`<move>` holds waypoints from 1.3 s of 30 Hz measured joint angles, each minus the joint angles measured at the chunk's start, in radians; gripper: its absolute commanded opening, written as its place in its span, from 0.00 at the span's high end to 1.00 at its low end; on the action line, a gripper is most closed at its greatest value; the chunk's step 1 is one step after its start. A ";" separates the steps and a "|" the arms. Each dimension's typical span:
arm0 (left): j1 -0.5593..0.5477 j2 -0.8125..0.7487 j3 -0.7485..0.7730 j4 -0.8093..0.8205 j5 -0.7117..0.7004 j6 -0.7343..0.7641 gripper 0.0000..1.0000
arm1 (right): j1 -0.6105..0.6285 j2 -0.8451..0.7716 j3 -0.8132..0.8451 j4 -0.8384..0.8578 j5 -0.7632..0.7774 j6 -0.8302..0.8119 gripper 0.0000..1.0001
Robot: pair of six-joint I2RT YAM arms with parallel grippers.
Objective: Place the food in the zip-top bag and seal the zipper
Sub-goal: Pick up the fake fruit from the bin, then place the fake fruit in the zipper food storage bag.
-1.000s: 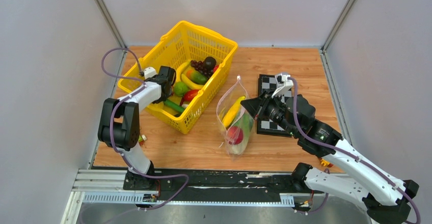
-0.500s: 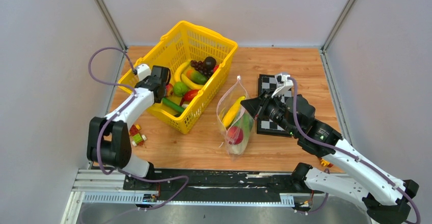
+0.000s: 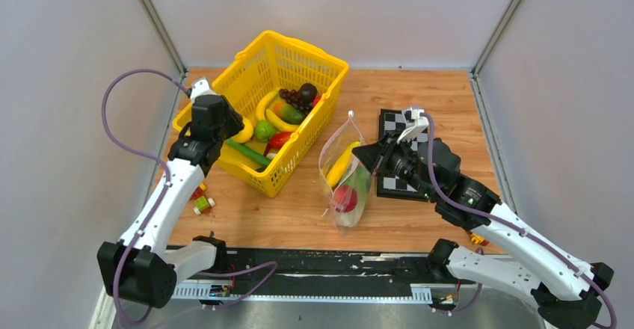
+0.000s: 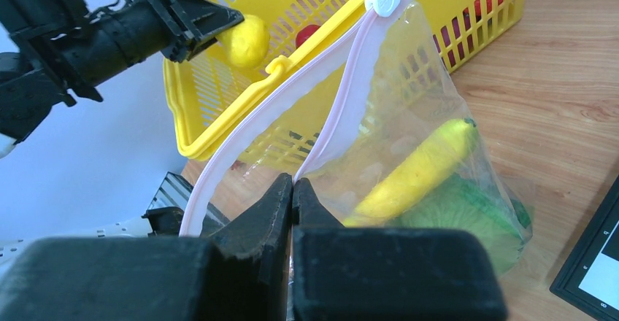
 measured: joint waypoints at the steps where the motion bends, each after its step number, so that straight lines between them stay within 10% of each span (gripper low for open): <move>1: 0.000 -0.012 0.003 0.011 0.043 0.006 0.90 | 0.000 0.000 0.000 0.000 0.000 0.000 1.00; 17: -0.032 -0.112 0.076 0.327 0.725 -0.065 0.88 | 0.000 0.016 0.000 0.012 -0.001 0.000 1.00; 26: -0.367 -0.066 0.232 0.280 0.805 0.108 0.88 | 0.000 0.023 0.000 0.018 -0.001 0.000 1.00; 39: -0.562 0.025 0.266 0.175 0.741 0.296 0.84 | 0.000 0.021 0.000 0.018 -0.002 0.000 1.00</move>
